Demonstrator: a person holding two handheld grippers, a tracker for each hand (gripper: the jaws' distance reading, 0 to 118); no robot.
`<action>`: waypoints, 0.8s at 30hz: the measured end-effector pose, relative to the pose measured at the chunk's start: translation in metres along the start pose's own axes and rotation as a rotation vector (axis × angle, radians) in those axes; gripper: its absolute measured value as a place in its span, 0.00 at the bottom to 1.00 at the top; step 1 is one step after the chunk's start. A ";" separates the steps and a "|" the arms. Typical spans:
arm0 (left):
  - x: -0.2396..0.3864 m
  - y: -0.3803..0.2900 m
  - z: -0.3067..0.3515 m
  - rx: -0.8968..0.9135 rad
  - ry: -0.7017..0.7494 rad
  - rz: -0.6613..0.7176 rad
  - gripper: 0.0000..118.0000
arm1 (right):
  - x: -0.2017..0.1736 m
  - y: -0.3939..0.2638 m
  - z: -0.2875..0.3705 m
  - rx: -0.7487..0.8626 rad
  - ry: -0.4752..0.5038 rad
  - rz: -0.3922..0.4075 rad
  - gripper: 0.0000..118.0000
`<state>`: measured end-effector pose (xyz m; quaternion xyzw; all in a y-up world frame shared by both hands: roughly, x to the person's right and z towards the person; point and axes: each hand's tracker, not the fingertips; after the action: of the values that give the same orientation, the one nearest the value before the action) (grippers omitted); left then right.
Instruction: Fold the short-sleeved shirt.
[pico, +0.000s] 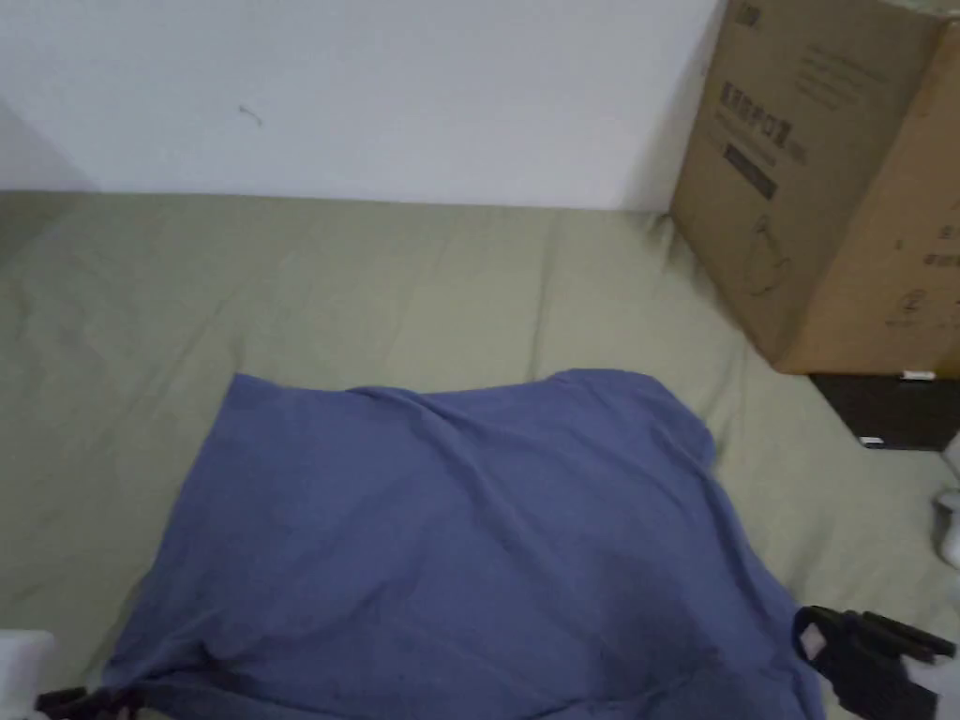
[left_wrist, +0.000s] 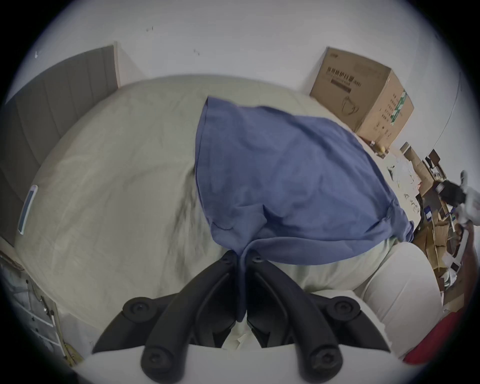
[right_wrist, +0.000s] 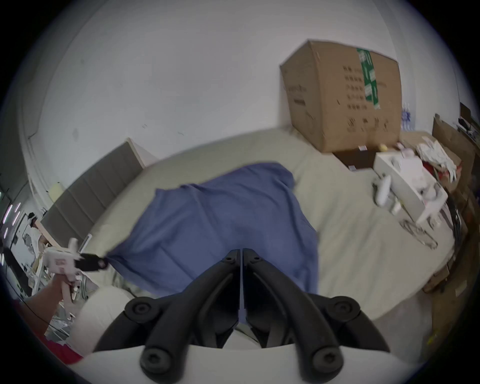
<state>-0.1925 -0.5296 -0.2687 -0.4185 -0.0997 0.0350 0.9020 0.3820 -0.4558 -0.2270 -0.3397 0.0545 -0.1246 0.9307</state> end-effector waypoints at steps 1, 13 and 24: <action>0.002 0.003 0.003 0.008 0.000 -0.011 0.04 | 0.012 -0.004 -0.004 -0.047 -0.028 -0.031 0.37; 0.028 0.019 0.009 -0.036 0.004 -0.067 0.04 | 0.054 -0.065 -0.066 -0.329 -0.094 -0.075 0.24; 0.015 0.011 0.012 -0.020 0.010 -0.007 0.04 | 0.035 -0.038 -0.023 -0.113 -0.050 -0.066 0.08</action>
<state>-0.1801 -0.5116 -0.2671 -0.4272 -0.0972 0.0290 0.8985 0.4044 -0.5074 -0.2206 -0.3963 0.0270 -0.1436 0.9064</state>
